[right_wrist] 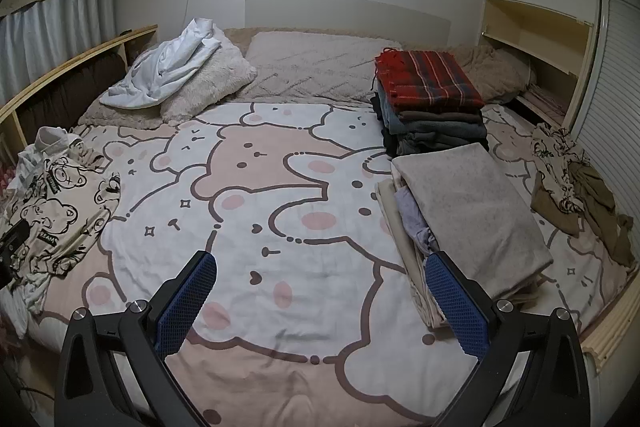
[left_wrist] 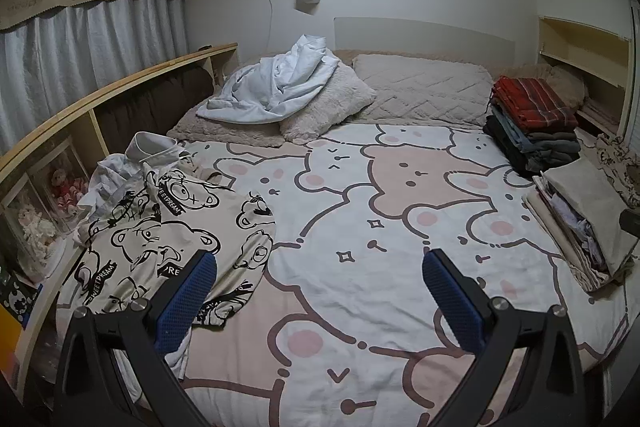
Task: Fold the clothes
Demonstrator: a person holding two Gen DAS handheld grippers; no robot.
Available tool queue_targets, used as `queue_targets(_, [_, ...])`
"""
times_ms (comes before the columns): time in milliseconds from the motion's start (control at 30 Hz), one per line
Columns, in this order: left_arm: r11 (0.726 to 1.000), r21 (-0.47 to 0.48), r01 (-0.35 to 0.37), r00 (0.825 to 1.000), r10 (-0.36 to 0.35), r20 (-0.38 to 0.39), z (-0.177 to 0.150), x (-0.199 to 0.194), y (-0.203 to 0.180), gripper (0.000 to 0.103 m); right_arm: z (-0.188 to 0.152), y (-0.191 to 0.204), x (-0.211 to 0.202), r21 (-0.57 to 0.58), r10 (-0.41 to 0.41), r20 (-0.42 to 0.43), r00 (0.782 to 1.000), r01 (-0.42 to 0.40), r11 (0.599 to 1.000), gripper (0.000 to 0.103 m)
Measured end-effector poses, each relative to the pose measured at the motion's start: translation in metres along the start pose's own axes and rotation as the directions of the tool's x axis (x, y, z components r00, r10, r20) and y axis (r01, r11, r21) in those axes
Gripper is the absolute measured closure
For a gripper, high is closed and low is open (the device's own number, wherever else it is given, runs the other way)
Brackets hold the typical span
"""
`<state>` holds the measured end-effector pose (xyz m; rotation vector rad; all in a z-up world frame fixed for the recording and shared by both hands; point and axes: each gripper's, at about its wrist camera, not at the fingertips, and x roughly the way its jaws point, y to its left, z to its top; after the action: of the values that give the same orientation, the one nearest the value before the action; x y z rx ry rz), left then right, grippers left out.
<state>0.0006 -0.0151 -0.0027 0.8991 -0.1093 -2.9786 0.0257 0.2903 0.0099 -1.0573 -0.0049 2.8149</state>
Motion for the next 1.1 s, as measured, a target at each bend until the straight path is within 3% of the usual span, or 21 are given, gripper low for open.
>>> queue_targets(633, [0.999, 0.031, -0.037, 0.996, 0.034, 0.08, -0.003, -0.007, 0.005, 0.0, -0.004, 0.004, 0.0, 0.003, 0.011, 0.013, 1.0, -0.011, 1.0, 0.0])
queue_targets(833, [0.985, 0.107, -0.133, 0.984, 0.118, 0.132, -0.017, 0.0, 0.012, 0.0, -0.014, 0.008, -0.006, 0.034, 0.081, 0.117, 0.99, -0.085, 0.996, 0.0])
queue_targets(933, [0.972, 0.154, -0.178, 0.979, 0.159, 0.129, -0.033, 0.009, 0.018, 0.0, -0.022, 0.024, -0.011, -0.088, 0.088, 0.18, 0.98, -0.073, 0.993, 0.0])
queue_targets(1000, [0.96, 0.18, -0.212, 0.973, 0.191, 0.13, -0.047, 0.015, 0.023, 0.0, -0.028, 0.034, -0.007, -0.148, 0.088, 0.175, 0.981, -0.062, 0.987, 0.0])
queue_targets(1100, [0.929, 0.227, -0.291, 0.954, 0.263, 0.146, -0.072, 0.025, 0.035, 0.0, -0.03, 0.04, 0.006, -0.142, 0.105, 0.092, 0.99, -0.091, 0.986, 0.0])
